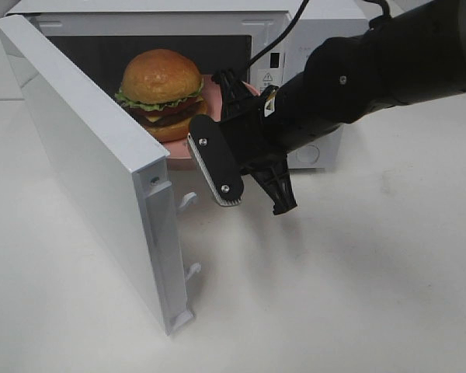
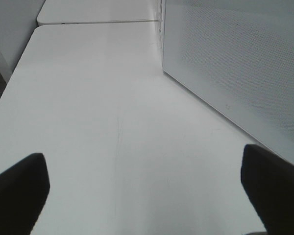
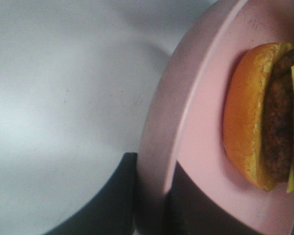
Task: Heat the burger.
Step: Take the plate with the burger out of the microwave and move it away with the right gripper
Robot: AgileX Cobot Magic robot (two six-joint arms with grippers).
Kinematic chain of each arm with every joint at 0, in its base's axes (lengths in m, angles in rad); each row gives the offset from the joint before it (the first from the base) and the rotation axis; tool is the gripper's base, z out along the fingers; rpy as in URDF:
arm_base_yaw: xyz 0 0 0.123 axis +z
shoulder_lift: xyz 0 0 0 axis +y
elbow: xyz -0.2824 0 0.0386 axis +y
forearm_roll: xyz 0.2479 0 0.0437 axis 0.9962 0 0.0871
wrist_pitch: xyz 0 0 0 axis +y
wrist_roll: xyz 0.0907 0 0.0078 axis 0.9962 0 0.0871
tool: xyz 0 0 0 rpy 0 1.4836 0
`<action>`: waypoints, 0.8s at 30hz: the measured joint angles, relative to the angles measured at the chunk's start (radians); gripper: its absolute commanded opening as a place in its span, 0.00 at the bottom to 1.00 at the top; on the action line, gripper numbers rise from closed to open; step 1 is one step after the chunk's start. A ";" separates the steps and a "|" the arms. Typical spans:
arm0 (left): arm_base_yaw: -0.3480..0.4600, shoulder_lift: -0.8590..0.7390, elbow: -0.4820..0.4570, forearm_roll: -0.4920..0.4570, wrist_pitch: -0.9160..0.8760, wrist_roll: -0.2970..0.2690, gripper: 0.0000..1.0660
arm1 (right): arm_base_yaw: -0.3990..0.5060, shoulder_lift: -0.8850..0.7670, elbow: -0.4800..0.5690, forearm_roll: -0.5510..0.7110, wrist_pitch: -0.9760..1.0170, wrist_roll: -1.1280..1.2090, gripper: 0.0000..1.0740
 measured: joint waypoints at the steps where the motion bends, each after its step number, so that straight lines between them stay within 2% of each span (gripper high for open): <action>1: 0.000 0.000 0.000 0.000 0.000 0.000 0.94 | 0.000 -0.024 0.032 -0.001 -0.007 0.000 0.00; 24: 0.000 0.000 0.000 0.000 0.000 0.000 0.94 | -0.009 -0.339 0.352 0.003 -0.023 0.026 0.00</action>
